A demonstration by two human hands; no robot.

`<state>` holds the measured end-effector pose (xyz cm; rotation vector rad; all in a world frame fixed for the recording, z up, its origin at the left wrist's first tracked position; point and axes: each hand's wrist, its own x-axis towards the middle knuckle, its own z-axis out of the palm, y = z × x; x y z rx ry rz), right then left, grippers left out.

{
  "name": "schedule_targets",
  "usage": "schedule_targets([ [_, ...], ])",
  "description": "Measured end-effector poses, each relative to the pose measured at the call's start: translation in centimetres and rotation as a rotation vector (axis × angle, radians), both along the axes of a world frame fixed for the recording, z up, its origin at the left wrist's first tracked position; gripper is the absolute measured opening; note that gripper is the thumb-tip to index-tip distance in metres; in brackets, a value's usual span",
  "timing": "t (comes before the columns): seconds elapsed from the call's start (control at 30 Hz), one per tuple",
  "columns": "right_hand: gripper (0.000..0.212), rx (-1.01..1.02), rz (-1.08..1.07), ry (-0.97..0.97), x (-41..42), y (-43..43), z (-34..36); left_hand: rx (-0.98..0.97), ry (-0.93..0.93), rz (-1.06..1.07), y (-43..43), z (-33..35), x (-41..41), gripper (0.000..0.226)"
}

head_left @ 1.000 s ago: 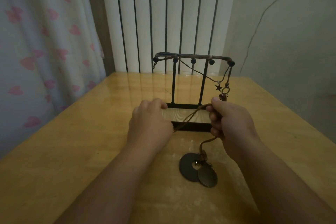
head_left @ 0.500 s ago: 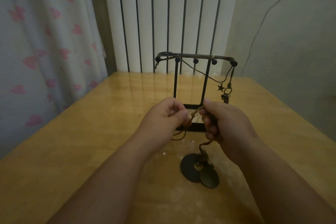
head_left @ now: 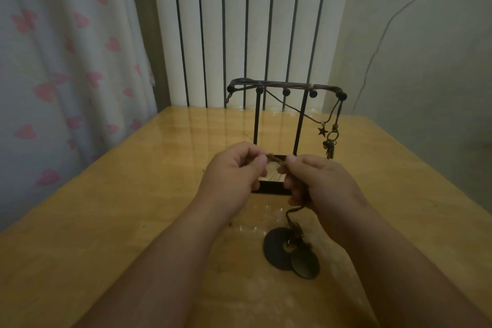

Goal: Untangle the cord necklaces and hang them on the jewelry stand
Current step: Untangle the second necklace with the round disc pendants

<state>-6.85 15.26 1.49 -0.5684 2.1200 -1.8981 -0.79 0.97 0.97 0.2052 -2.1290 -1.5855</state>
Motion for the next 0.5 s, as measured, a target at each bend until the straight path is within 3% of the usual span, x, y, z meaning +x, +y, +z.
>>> schedule_targets([
  [0.17,0.017,0.058,0.053,0.088,0.09,-0.18,-0.38,-0.122,0.029,0.089,-0.06,0.03,0.09,0.015],
  [0.37,0.018,-0.085,0.023,-0.032,-0.42,-0.76,-0.04,-0.277,0.040,0.117,-0.31,0.20,0.28,0.014],
  [0.5,0.018,0.057,0.002,0.209,0.04,-0.14,-0.07,-0.277,0.082,0.069,-0.40,0.30,0.49,0.019],
])
